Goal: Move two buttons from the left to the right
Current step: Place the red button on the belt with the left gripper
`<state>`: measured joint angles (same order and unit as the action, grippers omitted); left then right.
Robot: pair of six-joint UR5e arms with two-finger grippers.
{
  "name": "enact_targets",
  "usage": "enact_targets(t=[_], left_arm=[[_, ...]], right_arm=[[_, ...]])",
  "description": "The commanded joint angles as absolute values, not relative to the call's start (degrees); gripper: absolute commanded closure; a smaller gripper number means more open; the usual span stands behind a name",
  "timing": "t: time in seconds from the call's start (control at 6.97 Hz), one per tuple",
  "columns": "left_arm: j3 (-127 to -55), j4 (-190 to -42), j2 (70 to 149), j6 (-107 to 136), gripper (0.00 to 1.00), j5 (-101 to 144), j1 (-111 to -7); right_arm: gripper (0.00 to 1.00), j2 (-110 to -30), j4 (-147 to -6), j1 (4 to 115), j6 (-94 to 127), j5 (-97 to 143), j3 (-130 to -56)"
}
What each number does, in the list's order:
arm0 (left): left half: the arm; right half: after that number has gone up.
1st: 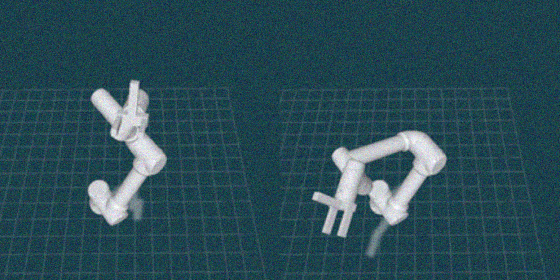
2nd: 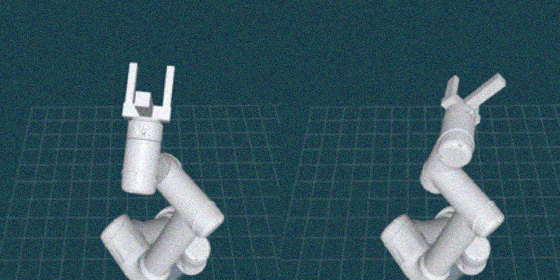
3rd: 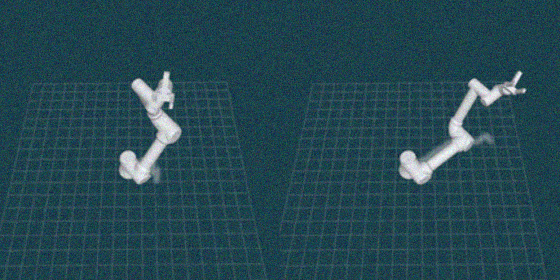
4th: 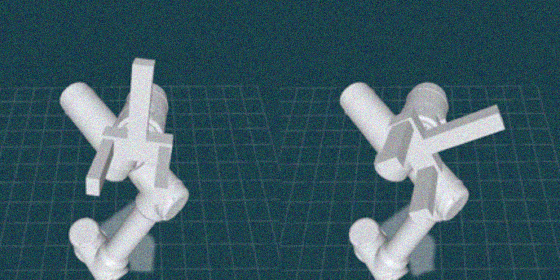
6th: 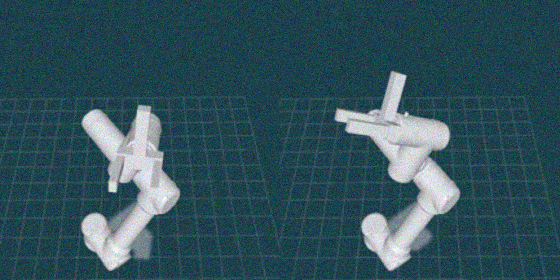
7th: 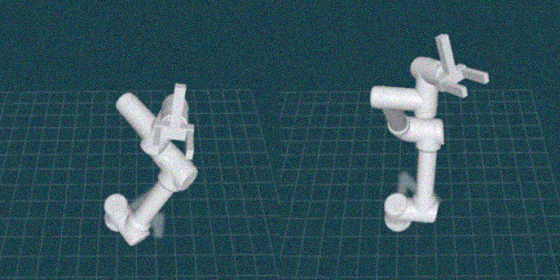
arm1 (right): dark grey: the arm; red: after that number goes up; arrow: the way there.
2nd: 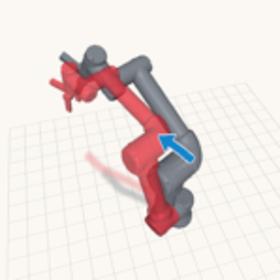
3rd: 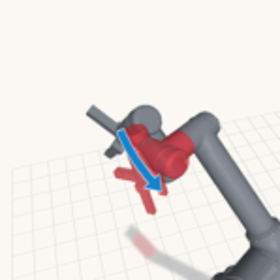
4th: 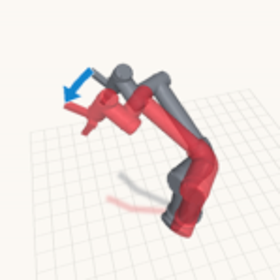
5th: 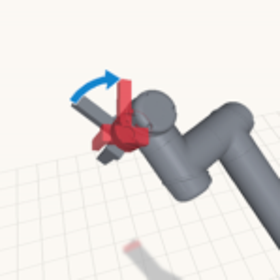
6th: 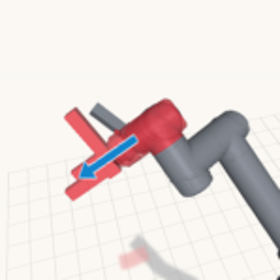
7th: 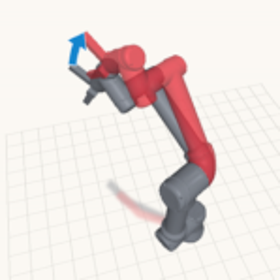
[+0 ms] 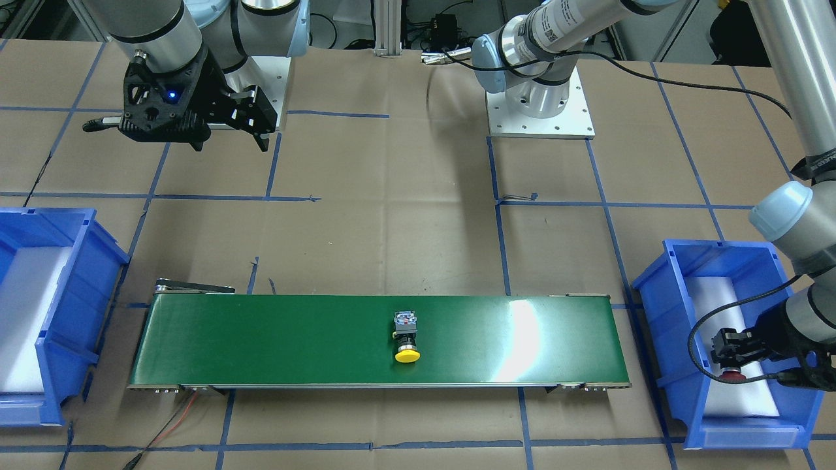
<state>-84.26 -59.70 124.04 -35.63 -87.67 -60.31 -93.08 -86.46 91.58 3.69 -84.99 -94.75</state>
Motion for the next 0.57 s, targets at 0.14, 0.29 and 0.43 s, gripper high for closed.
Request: enact_targets(t=[0.14,0.29,0.43], left_arm=[[-81.06,-73.14,115.61,-35.68,0.81,-88.33,-60.03],[-78.16,-79.30,113.40,-35.68,0.81,-89.46,-60.03],[-75.79,-83.80,112.07,-34.47,0.81,-89.56,-60.03]], right_arm=[[0.00,-93.08,-86.48,91.58,3.69,-84.99,-94.75],[0.00,-93.08,-86.48,91.58,3.69,-84.99,-94.75],[0.00,-93.08,-86.48,91.58,3.78,-84.99,-94.75]])
